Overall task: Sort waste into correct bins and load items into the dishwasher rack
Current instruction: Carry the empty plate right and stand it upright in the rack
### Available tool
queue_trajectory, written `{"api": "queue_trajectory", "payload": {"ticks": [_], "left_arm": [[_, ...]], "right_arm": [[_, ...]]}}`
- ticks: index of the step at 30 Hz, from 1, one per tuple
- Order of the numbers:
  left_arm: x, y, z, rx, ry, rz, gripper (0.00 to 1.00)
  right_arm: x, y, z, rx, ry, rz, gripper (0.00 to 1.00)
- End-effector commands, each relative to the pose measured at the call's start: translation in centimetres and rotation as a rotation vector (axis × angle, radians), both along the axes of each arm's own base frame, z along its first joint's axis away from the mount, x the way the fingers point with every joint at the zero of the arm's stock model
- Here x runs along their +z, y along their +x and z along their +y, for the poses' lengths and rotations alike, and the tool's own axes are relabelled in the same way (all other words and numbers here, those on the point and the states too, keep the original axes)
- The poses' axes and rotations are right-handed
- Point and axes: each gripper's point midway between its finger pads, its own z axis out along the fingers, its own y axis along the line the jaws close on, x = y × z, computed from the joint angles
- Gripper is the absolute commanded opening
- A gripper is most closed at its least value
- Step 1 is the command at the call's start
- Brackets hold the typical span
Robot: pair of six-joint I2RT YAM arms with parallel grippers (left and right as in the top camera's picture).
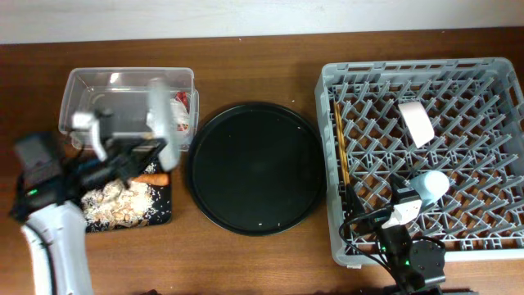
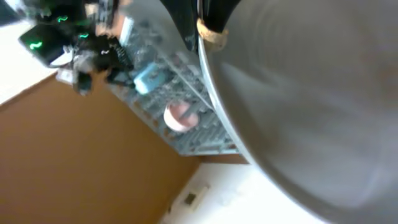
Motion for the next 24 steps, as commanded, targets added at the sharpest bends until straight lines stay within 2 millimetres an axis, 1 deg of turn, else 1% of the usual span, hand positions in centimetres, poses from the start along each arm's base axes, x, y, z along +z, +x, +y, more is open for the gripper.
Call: {"api": "queue_trajectory", "payload": {"ticks": [1,3,4,5,6,7,9,10,13,15,18,20,21,24], "left_arm": [[1.2,4.0,-3.1,0.121,0.030,0.104,0.00],[4.6,6.0,-7.3,0.121,-0.019,-0.008,0.00],[5.5,6.7,-9.0,0.128,-0.053,-0.029,0.00],[6.0,7.0,-10.0,0.130,-0.073,-0.037,0.00],[6.5,7.4,-11.8,0.129,-0.109,-0.043,0.00],[6.8,7.6,-14.7,0.095,-0.158,-0.052,0.00],[6.6,7.6,-18.0,0.043,-0.216,-0.034,0.00],[6.0,7.5,-20.5,-0.005,-0.255,-0.017,0.00],[4.4,7.3,-24.5,-0.074,-0.332,0.049,0.00],[2.7,6.9,-27.3,-0.118,-0.378,0.102,0.00],[0.8,6.3,-30.0,-0.167,-0.413,0.161,0.00],[-0.1,5.8,-31.2,-0.192,-0.416,0.166,0.00],[-0.8,5.8,-31.6,-0.192,-0.409,0.181,0.00],[-1.4,5.9,-31.8,-0.190,-0.402,0.193,0.00]], "right_arm": [[-0.2,0.0,0.0,0.005,0.007,0.000,0.98],[-0.2,0.0,0.0,0.005,0.007,0.000,0.98],[-0.2,0.0,0.0,0.005,0.007,0.000,0.98],[-0.2,0.0,0.0,0.005,0.007,0.000,0.98],[-0.2,0.0,0.0,0.005,0.007,0.000,0.98],[-0.2,0.0,0.0,0.005,0.007,0.000,0.98],[-0.2,0.0,0.0,0.005,0.007,0.000,0.98],[-0.2,0.0,0.0,0.005,0.007,0.000,0.98],[-0.2,0.0,0.0,0.005,0.007,0.000,0.98],[-0.2,0.0,0.0,0.005,0.007,0.000,0.98],[-0.2,0.0,0.0,0.005,0.007,0.000,0.98],[-0.2,0.0,0.0,0.005,0.007,0.000,0.98],[-0.2,0.0,0.0,0.005,0.007,0.000,0.98],[-0.2,0.0,0.0,0.005,0.007,0.000,0.98]]}}
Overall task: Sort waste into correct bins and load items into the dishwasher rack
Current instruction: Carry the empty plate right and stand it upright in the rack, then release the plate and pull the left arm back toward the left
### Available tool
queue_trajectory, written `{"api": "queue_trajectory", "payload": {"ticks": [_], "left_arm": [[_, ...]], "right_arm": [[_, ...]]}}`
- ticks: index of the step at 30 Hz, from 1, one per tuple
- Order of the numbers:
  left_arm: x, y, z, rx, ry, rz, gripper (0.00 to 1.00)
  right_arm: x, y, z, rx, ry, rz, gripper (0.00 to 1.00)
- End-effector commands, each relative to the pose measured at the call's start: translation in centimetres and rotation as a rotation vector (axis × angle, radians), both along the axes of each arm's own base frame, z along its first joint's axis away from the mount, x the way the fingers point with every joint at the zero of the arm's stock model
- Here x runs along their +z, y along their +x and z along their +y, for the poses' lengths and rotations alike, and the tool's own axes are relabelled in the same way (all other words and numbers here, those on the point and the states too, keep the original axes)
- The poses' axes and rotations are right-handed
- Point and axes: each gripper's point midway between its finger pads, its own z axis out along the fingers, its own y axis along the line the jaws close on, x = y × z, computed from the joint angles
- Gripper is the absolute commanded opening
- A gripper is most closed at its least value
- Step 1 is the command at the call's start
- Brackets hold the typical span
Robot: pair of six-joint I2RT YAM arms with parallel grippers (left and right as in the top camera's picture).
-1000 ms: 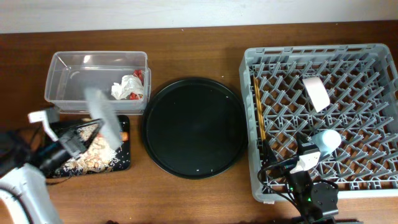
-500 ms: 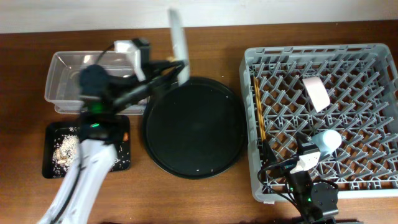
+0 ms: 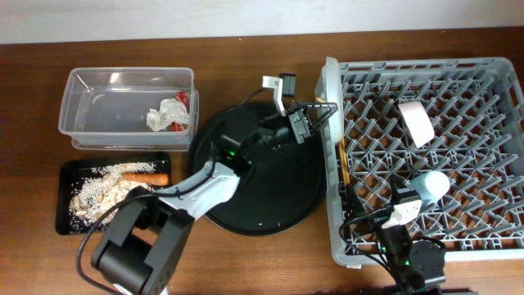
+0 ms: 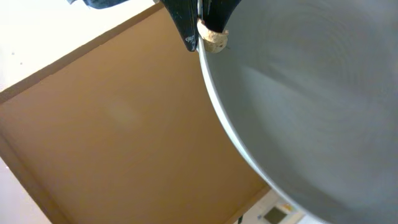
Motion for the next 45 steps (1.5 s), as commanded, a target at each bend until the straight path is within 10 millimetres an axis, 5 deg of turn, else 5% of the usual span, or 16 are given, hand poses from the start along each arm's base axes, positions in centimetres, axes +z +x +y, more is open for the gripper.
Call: {"api": "queue_trajectory", "payload": {"ticks": [1,7,12,16,19,21,27,30,34,40,45], "left_arm": [[0.1,0.6,-0.3,0.013,-0.020,0.021,0.00],[-3.1,1.1,-0.7,0.009,0.027,0.131,0.01],[-3.7,0.9,-0.8,0.001,0.065,0.075,0.18],[-4.6,1.0,-0.4,-0.002,0.144,-0.030,0.52],[-5.9,2.2,1.9,0.037,0.276,-0.026,0.87],[-6.2,2.7,3.3,0.066,0.356,-0.018,0.99],[-4.3,2.3,10.5,0.236,0.706,-0.055,0.99],[-1.7,0.8,15.0,0.352,0.916,-0.114,0.99],[2.5,-2.9,17.7,0.397,0.942,-0.149,0.99],[4.7,-7.7,24.1,0.576,1.072,-0.120,0.99],[6.7,-9.0,27.7,0.718,1.152,-0.187,0.99]], "right_arm": [[-0.2,0.0,0.0,0.005,0.008,0.002,0.98],[-0.2,0.0,0.0,0.005,0.008,0.002,0.98],[-0.2,0.0,0.0,0.005,0.008,0.002,0.98],[-0.2,0.0,0.0,0.005,0.008,0.002,0.98],[-0.2,0.0,0.0,0.005,0.008,0.002,0.98],[-0.2,0.0,0.0,0.005,0.008,0.002,0.98],[-0.2,0.0,0.0,0.005,0.008,0.002,0.98],[-0.2,0.0,0.0,0.005,0.008,0.002,0.98],[-0.2,0.0,0.0,0.005,0.008,0.002,0.98],[-0.2,0.0,0.0,0.005,0.008,0.002,0.98],[-0.2,0.0,0.0,0.005,0.008,0.002,0.98]]}}
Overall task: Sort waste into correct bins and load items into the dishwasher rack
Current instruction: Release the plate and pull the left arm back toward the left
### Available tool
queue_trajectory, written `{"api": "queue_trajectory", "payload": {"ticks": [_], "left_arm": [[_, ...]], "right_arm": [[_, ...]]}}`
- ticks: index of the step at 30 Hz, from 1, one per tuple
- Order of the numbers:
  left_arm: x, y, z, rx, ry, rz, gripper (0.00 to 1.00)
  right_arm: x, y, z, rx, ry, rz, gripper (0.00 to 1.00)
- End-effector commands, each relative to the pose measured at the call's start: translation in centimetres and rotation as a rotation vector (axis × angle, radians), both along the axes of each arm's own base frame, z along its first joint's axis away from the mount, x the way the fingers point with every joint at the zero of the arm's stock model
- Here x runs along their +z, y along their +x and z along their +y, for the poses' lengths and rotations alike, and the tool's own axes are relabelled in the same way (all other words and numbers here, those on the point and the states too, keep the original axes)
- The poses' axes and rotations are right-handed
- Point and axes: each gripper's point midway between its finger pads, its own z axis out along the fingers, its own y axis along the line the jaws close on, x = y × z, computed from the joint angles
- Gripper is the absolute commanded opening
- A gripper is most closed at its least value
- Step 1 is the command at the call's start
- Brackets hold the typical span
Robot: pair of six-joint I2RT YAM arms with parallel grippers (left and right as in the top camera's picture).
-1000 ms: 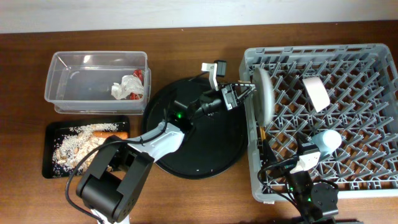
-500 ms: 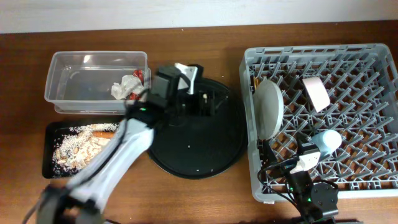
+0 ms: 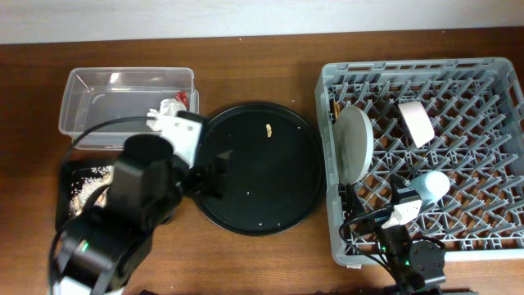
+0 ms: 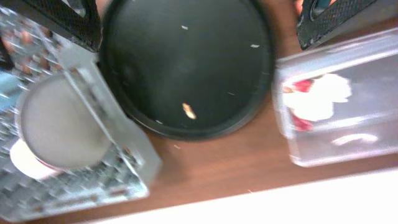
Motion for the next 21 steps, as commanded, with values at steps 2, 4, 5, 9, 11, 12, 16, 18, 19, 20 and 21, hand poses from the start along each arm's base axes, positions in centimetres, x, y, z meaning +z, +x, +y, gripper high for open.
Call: {"api": "queue_trajectory", "payload": {"ticks": [2,4,5,9,11,12,16,18,19,20,21], "left_arm": [[1.6,0.1,3.0,0.002,0.253,-0.142,0.99],[1.4,0.3,3.0,-0.060,0.342,-0.164,0.99],[1.1,0.7,2.8,-0.102,0.402,-0.172,0.99],[-0.5,2.4,2.1,-0.145,0.470,-0.142,0.99],[-0.9,3.3,2.0,-0.135,0.466,-0.138,0.99],[-0.8,3.6,2.1,-0.130,0.455,-0.144,0.99],[0.2,3.8,2.3,-0.125,0.383,-0.225,0.99],[0.4,3.4,2.8,-0.123,0.344,-0.267,0.99],[0.4,3.1,3.0,-0.123,0.327,-0.286,0.99],[0.3,2.6,3.3,-0.122,0.311,-0.305,0.99],[0.1,2.0,3.7,-0.119,0.294,-0.328,0.99]], "right_arm": [[-0.2,0.0,0.0,0.005,0.007,0.002,0.98],[-0.2,0.0,0.0,0.005,0.007,0.002,0.98],[-0.2,0.0,0.0,0.005,0.007,0.002,0.98],[-0.2,0.0,0.0,0.005,0.007,0.002,0.98],[-0.2,0.0,0.0,0.005,0.007,0.002,0.98],[-0.2,0.0,0.0,0.005,0.007,0.002,0.98],[-0.2,0.0,0.0,0.005,0.007,0.002,0.98],[-0.2,0.0,0.0,0.005,0.007,0.002,0.98],[-0.2,0.0,0.0,0.005,0.007,0.002,0.98],[-0.2,0.0,0.0,0.005,0.007,0.002,0.98],[-0.2,0.0,0.0,0.005,0.007,0.002,0.98]]}}
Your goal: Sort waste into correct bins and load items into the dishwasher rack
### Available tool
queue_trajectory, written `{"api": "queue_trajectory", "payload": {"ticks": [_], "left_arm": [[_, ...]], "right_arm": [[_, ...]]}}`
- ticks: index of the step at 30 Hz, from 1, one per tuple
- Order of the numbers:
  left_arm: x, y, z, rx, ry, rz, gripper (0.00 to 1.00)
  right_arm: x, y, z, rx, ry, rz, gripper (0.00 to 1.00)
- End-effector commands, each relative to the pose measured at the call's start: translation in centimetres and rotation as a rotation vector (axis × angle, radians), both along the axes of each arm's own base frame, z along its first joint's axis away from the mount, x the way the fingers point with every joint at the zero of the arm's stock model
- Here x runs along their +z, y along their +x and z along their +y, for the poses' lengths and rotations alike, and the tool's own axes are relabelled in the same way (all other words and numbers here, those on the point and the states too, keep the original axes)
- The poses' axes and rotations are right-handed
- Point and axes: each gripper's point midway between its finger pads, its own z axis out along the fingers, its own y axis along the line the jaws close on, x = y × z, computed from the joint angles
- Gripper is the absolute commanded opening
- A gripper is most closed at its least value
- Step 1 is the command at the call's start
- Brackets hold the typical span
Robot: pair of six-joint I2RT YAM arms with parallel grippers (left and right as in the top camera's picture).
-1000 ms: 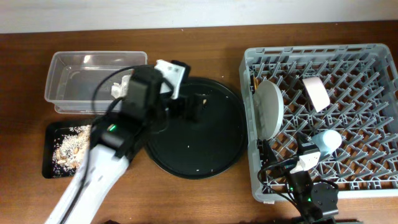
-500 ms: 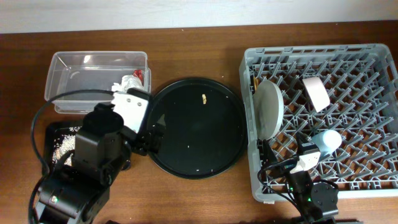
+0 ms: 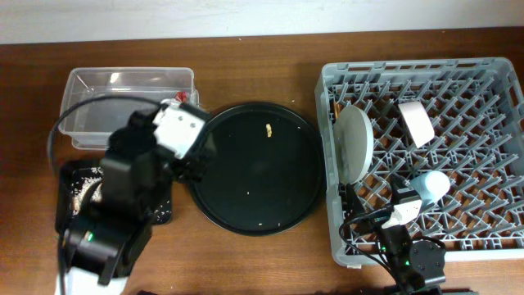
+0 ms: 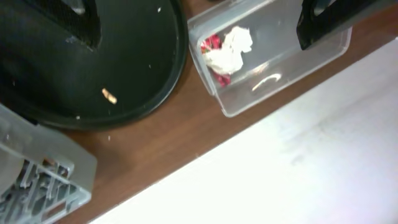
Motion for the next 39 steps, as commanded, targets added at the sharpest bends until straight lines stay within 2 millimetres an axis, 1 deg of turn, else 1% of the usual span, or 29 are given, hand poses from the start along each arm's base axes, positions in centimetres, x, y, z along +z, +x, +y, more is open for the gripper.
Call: {"api": "queue_trajectory", "payload": {"ticks": [1,5,8,9,10,11,12,16,18,21,25,28,39], "left_arm": [[-0.6,-2.5,0.7,-0.058,-0.059,-0.070,0.99],[-2.3,-4.7,1.9,-0.039,-0.081,-0.158,0.99],[-4.7,-6.1,2.2,-0.040,-0.092,-0.217,0.99],[-5.8,-6.4,2.3,-0.041,-0.097,-0.244,0.99],[-7.1,-6.7,2.3,-0.043,-0.105,-0.288,0.99],[-7.6,-6.7,2.3,-0.043,-0.108,-0.303,0.99],[-9.0,-6.8,2.3,-0.048,-0.114,-0.332,0.99],[-12.1,-7.1,2.0,-0.071,-0.127,-0.370,0.99],[-13.3,-7.3,1.9,-0.079,-0.131,-0.384,0.99],[-14.2,-7.4,2.0,-0.074,-0.134,-0.411,0.99],[-15.8,-7.3,2.1,-0.067,-0.125,-0.366,0.99],[-15.7,-7.2,2.4,-0.047,-0.120,-0.369,0.99],[-15.8,-7.2,2.4,-0.047,-0.120,-0.367,0.99]], "right_arm": [[-0.2,0.0,0.0,0.005,0.007,0.003,0.98],[-0.2,0.0,0.0,0.005,0.007,0.002,0.98],[-0.2,0.0,0.0,0.005,0.007,0.003,0.98],[-0.2,0.0,0.0,0.005,0.007,0.003,0.98],[-0.2,0.0,0.0,0.005,0.007,0.003,0.98],[-0.2,0.0,0.0,0.005,0.007,0.003,0.98],[-0.2,0.0,0.0,0.005,0.007,0.003,0.98],[-0.2,0.0,0.0,0.005,0.007,0.003,0.98],[-0.2,0.0,0.0,0.005,0.007,0.003,0.98],[-0.2,0.0,0.0,0.005,0.007,0.003,0.98],[-0.2,0.0,0.0,0.005,0.007,0.003,0.98],[-0.2,0.0,0.0,0.005,0.007,0.003,0.98],[-0.2,0.0,0.0,0.005,0.007,0.003,0.98]]}}
